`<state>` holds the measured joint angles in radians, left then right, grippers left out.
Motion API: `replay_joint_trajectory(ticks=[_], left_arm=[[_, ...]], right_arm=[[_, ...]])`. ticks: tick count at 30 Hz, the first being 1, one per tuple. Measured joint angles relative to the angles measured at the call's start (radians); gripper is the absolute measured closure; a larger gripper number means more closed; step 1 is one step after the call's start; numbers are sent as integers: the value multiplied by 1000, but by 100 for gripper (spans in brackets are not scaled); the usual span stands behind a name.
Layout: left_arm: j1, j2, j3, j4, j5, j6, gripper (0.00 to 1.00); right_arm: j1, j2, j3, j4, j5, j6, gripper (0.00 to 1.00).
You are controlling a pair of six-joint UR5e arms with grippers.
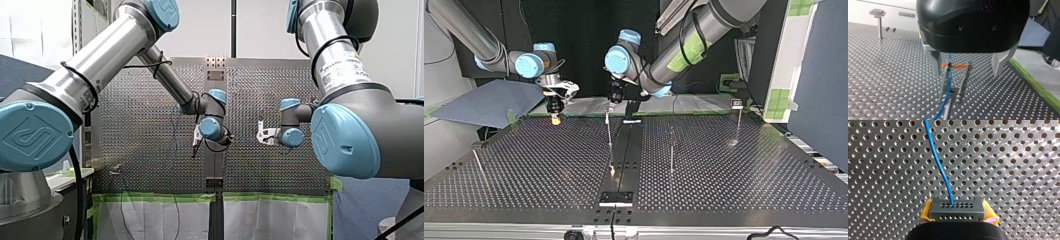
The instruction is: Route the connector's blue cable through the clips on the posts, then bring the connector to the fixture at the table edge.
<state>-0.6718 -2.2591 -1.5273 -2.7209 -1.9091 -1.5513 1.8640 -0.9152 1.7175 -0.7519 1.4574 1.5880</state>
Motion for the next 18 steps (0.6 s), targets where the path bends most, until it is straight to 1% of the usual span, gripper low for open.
replay_joint_trajectory(ticks=[2,7,11,18], left_arm=[[0,15,-14,12,-4,-11,0],[0,60,-57,54,5,-50,0],[-1,79,-73,50,8,-60,0],[-11,82,-86,43,32,-67,0]], right_arm=[[0,0,0,0,0,0,100],[0,0,0,0,0,0,100],[1,0,0,0,0,0,100],[1,1,0,3,0,1,100]])
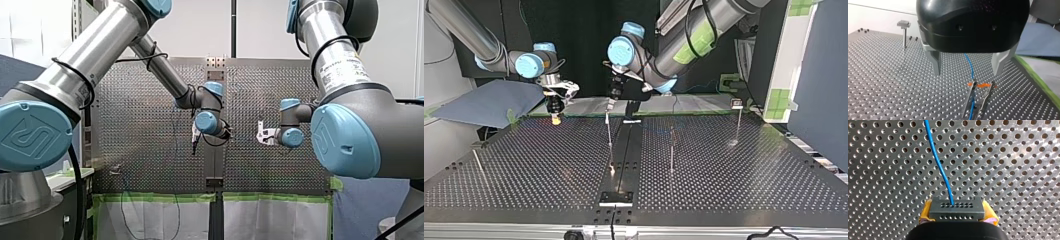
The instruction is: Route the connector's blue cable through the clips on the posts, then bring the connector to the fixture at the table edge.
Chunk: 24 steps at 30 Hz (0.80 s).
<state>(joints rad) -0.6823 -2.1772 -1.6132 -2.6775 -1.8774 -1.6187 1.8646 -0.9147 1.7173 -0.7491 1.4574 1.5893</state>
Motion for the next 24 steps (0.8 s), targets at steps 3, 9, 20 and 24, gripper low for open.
replay_joint_trajectory(ticks=[3,9,20,24], left_arm=[[-4,0,-7,0,2,-3,0],[-6,-1,-17,6,1,-10,0],[-6,-5,-20,0,-13,-17,0],[-8,-6,-25,-4,-20,-17,0]], right_arm=[[0,0,0,0,0,1,100],[0,0,0,0,-4,2,100],[0,0,0,0,-5,3,100],[0,0,0,0,-5,4,100]])
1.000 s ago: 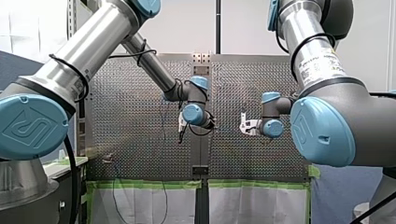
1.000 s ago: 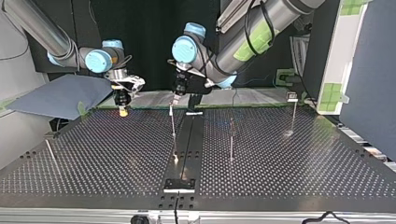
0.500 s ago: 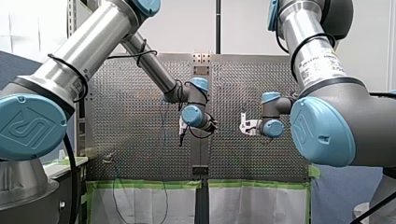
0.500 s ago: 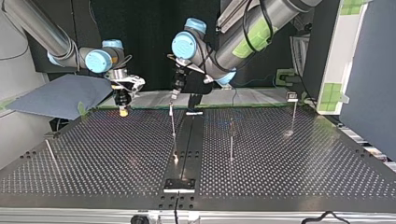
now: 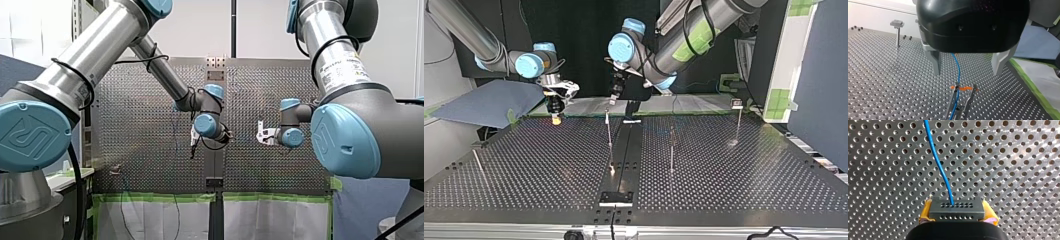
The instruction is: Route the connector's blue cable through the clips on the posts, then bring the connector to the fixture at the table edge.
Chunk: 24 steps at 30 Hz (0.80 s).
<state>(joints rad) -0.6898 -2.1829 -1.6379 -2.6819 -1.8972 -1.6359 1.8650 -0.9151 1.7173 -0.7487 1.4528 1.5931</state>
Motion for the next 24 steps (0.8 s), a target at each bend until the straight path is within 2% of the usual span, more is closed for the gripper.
replay_joint_trajectory(ticks=[12,24], left_arm=[[-3,1,-2,-42,-47,0,0],[-8,4,-3,-54,-57,-3,0]], right_arm=[[1,0,0,0,-1,1,100],[1,0,0,-1,-9,3,100]])
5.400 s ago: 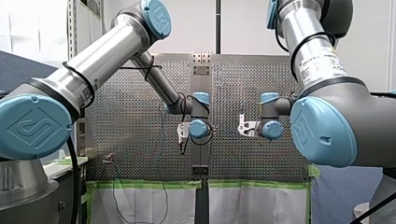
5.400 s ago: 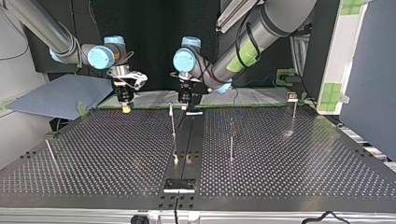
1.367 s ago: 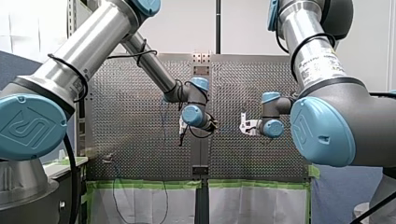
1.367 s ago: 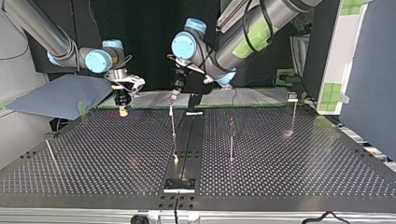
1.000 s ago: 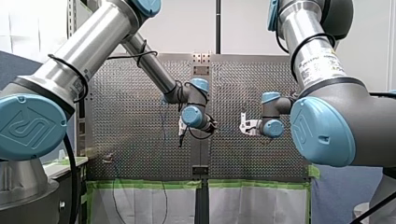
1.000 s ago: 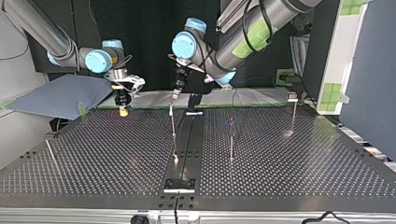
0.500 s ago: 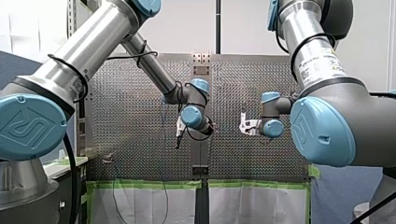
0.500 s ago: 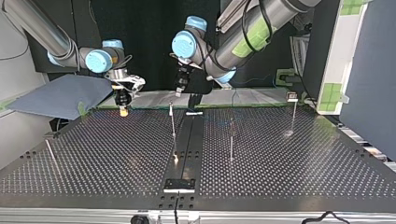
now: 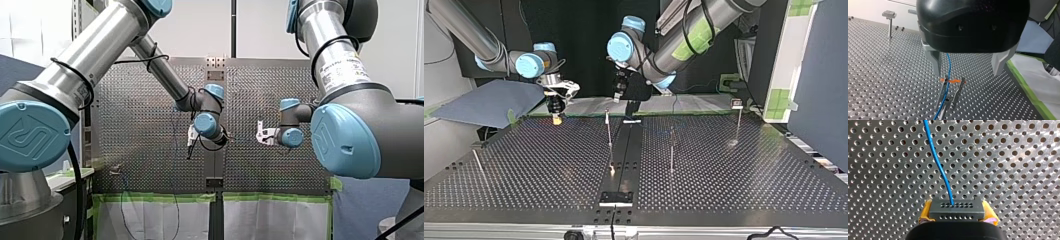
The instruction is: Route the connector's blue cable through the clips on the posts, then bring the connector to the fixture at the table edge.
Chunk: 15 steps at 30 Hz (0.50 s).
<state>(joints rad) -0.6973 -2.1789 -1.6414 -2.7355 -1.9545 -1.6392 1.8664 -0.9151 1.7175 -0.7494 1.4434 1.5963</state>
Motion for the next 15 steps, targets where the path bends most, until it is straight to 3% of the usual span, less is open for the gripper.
replay_joint_trajectory(ticks=[6,15], left_arm=[[-17,28,-31,-10,-18,-3,0],[-25,104,-107,60,-7,-54,0]], right_arm=[[0,0,0,3,-1,1,100],[0,1,0,4,1,3,100]])
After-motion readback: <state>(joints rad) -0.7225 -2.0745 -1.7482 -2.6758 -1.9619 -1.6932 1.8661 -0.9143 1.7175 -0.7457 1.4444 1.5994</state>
